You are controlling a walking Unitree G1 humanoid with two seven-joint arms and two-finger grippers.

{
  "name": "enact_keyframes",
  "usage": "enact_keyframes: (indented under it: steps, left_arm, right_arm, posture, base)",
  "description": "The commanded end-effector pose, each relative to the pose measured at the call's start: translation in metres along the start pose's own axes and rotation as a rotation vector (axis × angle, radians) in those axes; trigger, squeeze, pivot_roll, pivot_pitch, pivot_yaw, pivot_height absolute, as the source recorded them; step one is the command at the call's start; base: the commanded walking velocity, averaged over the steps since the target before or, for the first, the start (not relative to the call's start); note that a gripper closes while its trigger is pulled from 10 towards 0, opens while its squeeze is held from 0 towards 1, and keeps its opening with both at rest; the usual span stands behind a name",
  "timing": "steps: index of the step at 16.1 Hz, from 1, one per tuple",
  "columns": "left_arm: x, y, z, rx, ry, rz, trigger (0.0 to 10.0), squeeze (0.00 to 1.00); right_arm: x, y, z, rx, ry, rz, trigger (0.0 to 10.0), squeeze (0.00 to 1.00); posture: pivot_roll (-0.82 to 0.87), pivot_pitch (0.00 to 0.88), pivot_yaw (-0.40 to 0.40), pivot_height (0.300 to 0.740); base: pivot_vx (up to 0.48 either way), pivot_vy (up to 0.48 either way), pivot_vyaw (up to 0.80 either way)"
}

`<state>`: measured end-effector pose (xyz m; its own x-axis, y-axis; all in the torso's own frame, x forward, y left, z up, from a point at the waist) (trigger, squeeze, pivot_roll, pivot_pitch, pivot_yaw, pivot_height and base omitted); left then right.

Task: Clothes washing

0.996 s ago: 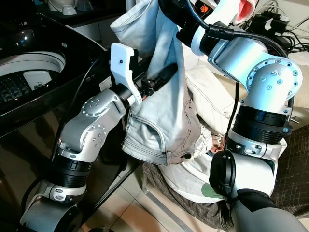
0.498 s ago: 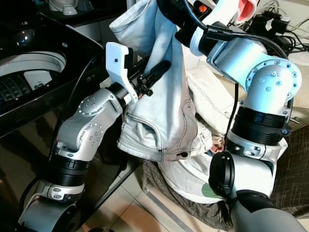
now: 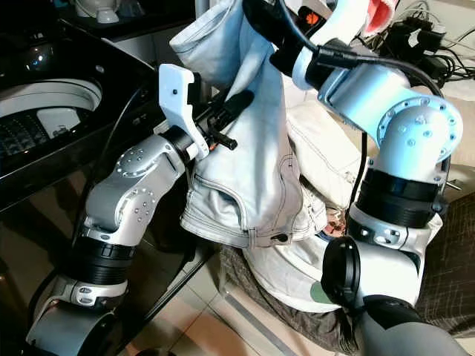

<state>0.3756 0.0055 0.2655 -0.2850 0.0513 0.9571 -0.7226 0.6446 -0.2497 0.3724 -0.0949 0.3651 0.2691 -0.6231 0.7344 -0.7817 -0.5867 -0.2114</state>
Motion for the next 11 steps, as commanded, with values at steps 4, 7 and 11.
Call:
enact_keyframes:
  steps: [4,7,11]
  left_arm:
    - [0.020,0.006,-0.054,0.144,-0.112,0.021,0.0,0.00]
    - [0.112,0.045,-0.191,0.509,-0.660,-0.003,0.0,0.00]
    - [0.249,0.078,-0.229,0.805,-1.121,0.131,0.0,0.00]
  right_arm:
    - [0.002,0.006,-0.002,0.008,0.042,0.011,10.0,1.00]
    - [-0.002,0.023,0.015,-0.072,0.132,0.012,10.0,0.00]
    - [-0.009,0.034,0.022,-0.102,0.180,0.003,10.0,0.00]
  posture:
    - [-0.04,0.000,-0.014,0.740]
    - [-0.03,0.000,-0.004,0.740]
    - [-0.02,0.000,0.018,0.740]
  base:
    - [0.000,0.000,0.00]
    - [0.000,0.000,0.00]
    - [0.000,0.000,0.00]
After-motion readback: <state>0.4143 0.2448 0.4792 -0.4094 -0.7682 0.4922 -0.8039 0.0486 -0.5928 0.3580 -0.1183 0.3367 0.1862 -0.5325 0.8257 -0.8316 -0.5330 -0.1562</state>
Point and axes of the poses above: a point about 5 cm out from each wrist's last joint towards the gripper, its own y axis pointing back from the gripper into the wrist, its own x axis along the axis of the wrist's last joint, z = x × y, the point moved 6 cm from there along -y, pointing out of the wrist towards the gripper, and after that the axes turned 14 degrees about -y, right-handed, at the moved point
